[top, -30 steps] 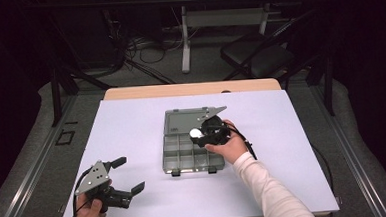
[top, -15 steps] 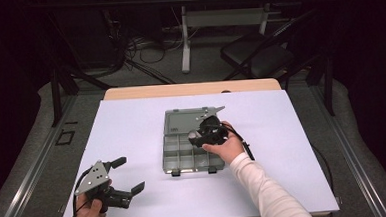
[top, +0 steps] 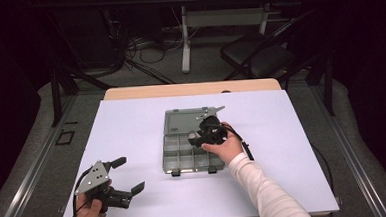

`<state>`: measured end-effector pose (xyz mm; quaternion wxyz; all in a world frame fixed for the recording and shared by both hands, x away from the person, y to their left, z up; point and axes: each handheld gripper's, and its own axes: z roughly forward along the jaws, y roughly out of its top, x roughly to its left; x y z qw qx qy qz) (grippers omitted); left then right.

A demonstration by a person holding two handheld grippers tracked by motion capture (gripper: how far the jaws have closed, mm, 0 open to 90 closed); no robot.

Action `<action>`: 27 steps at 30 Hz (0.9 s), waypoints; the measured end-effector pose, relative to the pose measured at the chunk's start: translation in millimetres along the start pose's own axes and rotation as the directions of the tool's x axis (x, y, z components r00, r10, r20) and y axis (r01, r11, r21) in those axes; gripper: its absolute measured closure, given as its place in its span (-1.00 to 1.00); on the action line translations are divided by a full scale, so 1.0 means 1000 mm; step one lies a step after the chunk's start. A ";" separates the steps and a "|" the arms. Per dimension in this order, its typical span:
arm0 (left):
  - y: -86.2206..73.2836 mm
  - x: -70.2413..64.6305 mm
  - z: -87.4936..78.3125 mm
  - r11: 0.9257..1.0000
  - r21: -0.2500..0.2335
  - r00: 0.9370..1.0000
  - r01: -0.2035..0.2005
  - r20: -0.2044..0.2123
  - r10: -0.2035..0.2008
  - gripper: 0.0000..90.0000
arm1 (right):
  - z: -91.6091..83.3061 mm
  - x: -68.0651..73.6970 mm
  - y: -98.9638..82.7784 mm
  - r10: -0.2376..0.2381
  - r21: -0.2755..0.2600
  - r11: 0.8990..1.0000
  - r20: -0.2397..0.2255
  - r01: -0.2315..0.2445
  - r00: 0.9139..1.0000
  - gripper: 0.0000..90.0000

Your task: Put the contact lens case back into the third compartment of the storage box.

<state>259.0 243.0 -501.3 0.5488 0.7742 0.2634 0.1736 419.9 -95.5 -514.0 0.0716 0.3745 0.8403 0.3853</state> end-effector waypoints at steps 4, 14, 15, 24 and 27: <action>0.000 0.000 0.000 1.000 0.000 1.000 0.001 0.000 -0.001 -1.00 | 0.000 0.000 0.000 0.005 0.017 1.000 0.000 -0.005 1.000 0.08; 0.001 0.002 0.003 1.000 0.007 1.000 0.002 0.000 -0.002 -1.00 | -0.004 0.001 0.001 -0.026 0.010 1.000 0.030 0.026 0.999 -0.02; 0.000 0.002 0.004 1.000 0.005 1.000 0.007 -0.003 -0.007 -1.00 | -0.006 0.002 0.001 -0.034 0.004 0.999 0.037 0.033 0.999 -0.04; 0.001 0.001 0.005 1.000 0.016 1.000 0.001 -0.009 -0.001 -1.00 | -0.018 0.005 0.004 -0.021 -0.042 0.999 0.065 0.024 0.998 -0.12; 0.001 0.001 0.004 1.000 0.013 1.000 0.001 -0.007 -0.001 -1.00 | -0.021 0.007 0.004 -0.010 -0.043 0.999 0.067 0.013 0.998 -0.17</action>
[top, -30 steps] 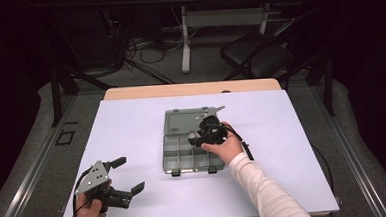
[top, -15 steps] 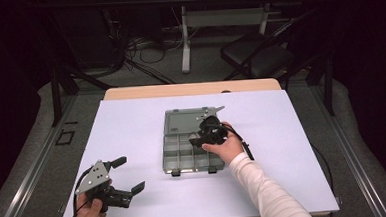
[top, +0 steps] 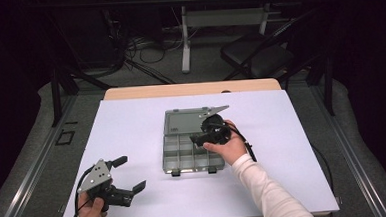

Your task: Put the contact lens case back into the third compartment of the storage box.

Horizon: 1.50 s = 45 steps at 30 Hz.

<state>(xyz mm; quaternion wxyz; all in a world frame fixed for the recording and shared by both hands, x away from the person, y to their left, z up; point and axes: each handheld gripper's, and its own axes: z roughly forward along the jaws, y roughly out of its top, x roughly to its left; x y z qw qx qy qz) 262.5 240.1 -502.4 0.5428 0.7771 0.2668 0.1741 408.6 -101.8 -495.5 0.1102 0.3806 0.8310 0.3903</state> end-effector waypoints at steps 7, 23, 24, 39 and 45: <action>0.000 0.000 0.000 1.000 0.002 1.000 -0.002 -0.001 0.002 -1.00 | -0.009 0.005 0.000 -0.004 -0.034 0.999 0.011 0.005 1.000 -0.21; 0.000 0.000 0.000 1.000 0.000 1.000 -0.002 0.005 0.002 -1.00 | -0.032 0.021 -0.010 0.012 -0.040 0.999 0.044 -0.010 0.999 -0.63; 0.000 0.000 0.000 1.000 0.000 1.000 -0.003 0.004 0.003 -1.00 | -0.035 0.022 -0.011 0.007 -0.048 0.999 0.044 -0.005 0.999 -0.63; 0.000 0.000 0.000 1.000 -0.002 1.000 0.000 0.004 0.000 -1.00 | -0.067 0.034 -0.037 -0.015 -0.092 0.996 0.034 0.018 0.999 -0.65; 0.000 0.000 -0.001 1.000 -0.002 1.000 -0.001 0.002 0.001 -1.00 | -0.076 0.033 -0.051 0.001 -0.102 0.995 0.051 0.004 0.999 -0.65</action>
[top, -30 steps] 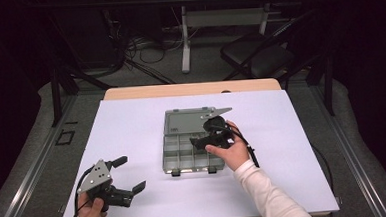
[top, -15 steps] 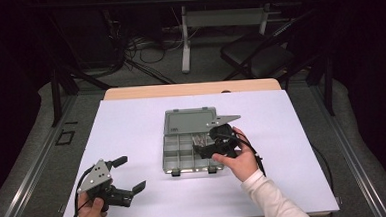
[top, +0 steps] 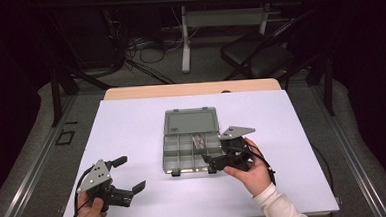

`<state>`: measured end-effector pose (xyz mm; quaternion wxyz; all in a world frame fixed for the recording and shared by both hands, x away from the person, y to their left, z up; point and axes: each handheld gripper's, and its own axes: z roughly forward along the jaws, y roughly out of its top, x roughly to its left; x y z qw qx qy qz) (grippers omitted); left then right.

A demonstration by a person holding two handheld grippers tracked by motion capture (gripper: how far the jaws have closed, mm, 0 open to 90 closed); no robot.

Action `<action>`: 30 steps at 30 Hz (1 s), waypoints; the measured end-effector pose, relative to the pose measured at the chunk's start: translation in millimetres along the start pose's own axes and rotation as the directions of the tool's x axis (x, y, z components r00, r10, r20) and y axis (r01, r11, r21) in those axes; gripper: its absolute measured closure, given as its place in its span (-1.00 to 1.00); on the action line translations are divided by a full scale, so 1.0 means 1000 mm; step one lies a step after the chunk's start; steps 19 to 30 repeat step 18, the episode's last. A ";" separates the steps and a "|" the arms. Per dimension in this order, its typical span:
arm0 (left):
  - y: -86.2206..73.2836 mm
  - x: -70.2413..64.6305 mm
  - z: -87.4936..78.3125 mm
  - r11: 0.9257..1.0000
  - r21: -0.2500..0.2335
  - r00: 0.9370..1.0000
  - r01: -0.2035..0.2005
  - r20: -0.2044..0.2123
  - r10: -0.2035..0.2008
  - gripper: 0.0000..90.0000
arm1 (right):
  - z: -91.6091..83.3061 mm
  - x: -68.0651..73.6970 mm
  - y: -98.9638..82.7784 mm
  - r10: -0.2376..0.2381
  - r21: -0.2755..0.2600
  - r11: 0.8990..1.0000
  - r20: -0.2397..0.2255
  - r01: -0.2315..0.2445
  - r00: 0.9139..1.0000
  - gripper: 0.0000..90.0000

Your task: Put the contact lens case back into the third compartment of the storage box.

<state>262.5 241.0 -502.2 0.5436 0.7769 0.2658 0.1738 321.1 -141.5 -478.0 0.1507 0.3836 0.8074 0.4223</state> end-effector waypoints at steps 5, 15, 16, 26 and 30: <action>0.000 0.000 0.000 1.000 0.000 1.000 0.002 0.001 -0.002 -1.00 | -0.004 -0.005 -0.009 0.016 -0.010 1.000 0.019 -0.015 1.000 -0.65; 0.000 0.001 0.001 1.000 0.000 1.000 0.004 0.003 -0.004 -1.00 | -0.007 -0.007 -0.023 0.046 -0.003 0.999 0.045 -0.046 0.998 -0.67; 0.000 0.001 0.001 1.000 -0.001 1.000 0.005 0.004 -0.005 -1.00 | -0.007 -0.007 -0.024 0.053 -0.009 0.999 0.040 -0.053 0.998 -0.67; 0.000 0.001 0.001 1.000 -0.002 1.000 0.005 0.007 -0.005 -1.00 | -0.008 -0.008 -0.024 0.054 -0.006 0.999 0.037 -0.054 0.998 -0.67; 0.000 0.001 0.001 1.000 -0.002 1.000 0.005 0.007 -0.005 -1.00 | -0.008 -0.008 -0.024 0.054 -0.006 0.999 0.037 -0.054 0.998 -0.67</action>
